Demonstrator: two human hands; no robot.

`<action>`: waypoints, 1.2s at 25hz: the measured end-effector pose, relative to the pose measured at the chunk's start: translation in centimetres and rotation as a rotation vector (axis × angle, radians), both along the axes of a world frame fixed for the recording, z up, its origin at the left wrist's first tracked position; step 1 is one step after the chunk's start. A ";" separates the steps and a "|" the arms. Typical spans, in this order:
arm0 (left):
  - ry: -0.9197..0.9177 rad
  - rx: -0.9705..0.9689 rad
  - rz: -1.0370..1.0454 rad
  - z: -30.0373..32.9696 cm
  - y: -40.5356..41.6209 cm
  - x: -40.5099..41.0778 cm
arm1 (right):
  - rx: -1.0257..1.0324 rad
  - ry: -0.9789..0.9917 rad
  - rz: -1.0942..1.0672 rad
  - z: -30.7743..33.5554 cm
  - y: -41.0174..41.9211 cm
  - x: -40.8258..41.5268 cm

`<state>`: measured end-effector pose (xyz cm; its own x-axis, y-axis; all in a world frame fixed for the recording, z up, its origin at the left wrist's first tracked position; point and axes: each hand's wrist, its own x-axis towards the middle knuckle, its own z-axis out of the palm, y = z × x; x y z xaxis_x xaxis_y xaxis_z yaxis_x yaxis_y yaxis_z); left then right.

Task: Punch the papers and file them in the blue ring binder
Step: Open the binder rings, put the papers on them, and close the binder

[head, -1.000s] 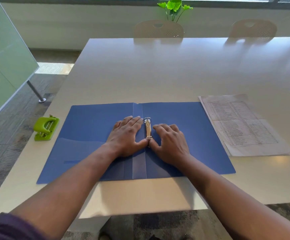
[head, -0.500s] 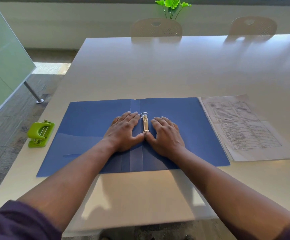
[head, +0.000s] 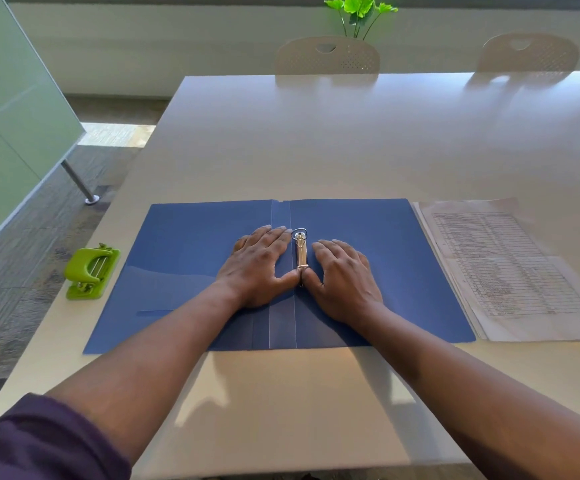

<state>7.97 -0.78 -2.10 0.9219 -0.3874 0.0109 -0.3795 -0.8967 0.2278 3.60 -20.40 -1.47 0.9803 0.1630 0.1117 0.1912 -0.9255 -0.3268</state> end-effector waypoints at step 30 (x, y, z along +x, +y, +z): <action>0.028 -0.101 -0.002 0.2 0.1 -0.3 | 0.074 0.014 -0.029 -0.1 -0.2 0.1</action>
